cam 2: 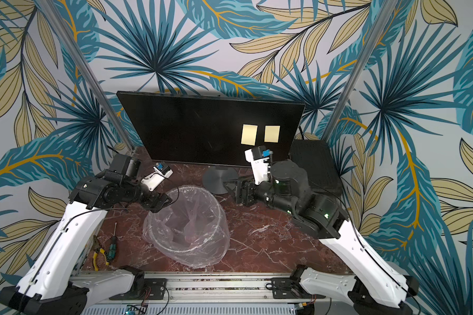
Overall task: Remove the sticky note from the monitor
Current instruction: Tear off the sticky note from the monitor.
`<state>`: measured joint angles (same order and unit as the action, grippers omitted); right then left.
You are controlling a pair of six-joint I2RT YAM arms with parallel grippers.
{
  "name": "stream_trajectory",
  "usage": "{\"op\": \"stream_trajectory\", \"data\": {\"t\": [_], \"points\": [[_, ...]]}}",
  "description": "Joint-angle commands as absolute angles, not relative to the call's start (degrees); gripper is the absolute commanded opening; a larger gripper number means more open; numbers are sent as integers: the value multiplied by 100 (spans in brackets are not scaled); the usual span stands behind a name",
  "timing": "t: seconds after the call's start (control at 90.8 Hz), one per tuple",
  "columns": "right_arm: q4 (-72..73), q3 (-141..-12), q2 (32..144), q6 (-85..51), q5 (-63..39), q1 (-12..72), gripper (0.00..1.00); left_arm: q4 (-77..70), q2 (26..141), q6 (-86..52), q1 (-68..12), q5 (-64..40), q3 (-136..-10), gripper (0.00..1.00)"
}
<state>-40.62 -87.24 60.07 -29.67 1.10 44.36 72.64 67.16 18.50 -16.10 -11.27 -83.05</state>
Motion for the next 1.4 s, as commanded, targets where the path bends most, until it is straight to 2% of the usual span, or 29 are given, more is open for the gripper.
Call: {"op": "stream_trajectory", "data": {"t": [0.0,0.099,0.231,0.496,0.837,1.388], "points": [[-4437,-8685,5800,-3432,1205,3994,71,6999,6556,1646,-1634,-1137,-8033,75],[-4262,-8632,5764,-3531,1203,3388,72,6925,6610,1520,-1632,-1234,-7958,71],[-3876,-8696,5965,-3688,534,2665,76,6879,6677,1415,-1627,-1397,-7923,64],[-3023,-8617,6497,-4132,-194,1885,76,6808,6726,1334,-1627,-1435,-7840,54],[-1371,-7949,7017,-5009,-1312,966,77,6749,6763,1301,-1634,-1459,-7852,53],[-626,-7910,7627,-5010,-1641,615,78,6774,6768,1312,-1631,-1441,-7889,53]]}}
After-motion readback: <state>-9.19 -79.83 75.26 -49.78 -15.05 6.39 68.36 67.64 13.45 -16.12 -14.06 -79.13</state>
